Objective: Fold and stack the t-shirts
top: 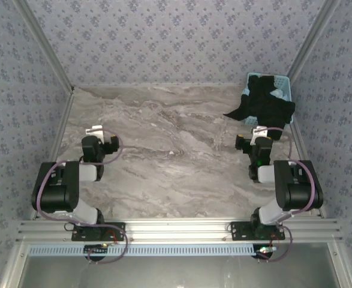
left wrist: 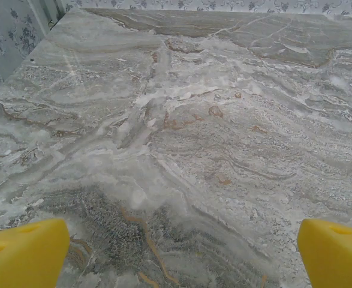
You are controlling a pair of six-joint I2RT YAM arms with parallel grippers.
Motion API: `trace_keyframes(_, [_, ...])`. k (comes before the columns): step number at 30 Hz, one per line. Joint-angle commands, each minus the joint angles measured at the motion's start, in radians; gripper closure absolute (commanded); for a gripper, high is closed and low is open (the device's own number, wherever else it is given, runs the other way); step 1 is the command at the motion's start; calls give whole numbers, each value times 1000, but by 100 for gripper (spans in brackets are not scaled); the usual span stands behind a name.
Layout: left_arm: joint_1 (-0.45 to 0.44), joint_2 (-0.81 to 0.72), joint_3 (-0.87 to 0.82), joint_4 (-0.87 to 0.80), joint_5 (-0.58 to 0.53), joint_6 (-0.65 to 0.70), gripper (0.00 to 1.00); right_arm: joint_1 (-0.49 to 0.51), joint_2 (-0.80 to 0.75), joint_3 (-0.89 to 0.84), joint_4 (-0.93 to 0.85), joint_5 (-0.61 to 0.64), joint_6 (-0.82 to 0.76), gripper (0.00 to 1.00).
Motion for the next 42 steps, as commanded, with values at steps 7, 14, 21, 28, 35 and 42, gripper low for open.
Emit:
trace_keyframes(7, [4,6,14,10,12,12,2,-1,3,2,20,-7,8,0])
trace_keyframes(14, [4,6,14,10,12,11,2,-1,3,4,19,-8,8,0])
trace_keyframes(21, [4,6,15,10,12,11,2,-1,3,4,20,-7,8,0])
trace_keyframes(28, [6,-2,5,23,6,7,2,14,-16,-35,76,74,-1,0])
trace_keyframes(35, [-46,-181,-6,-87,-123,30,2,127,-256,-61,-33,298,-90,0])
trace_keyframes(42, [-69,-425,412,-903,-334,-459,2,-76,-447,479,-863,-127,514,0])
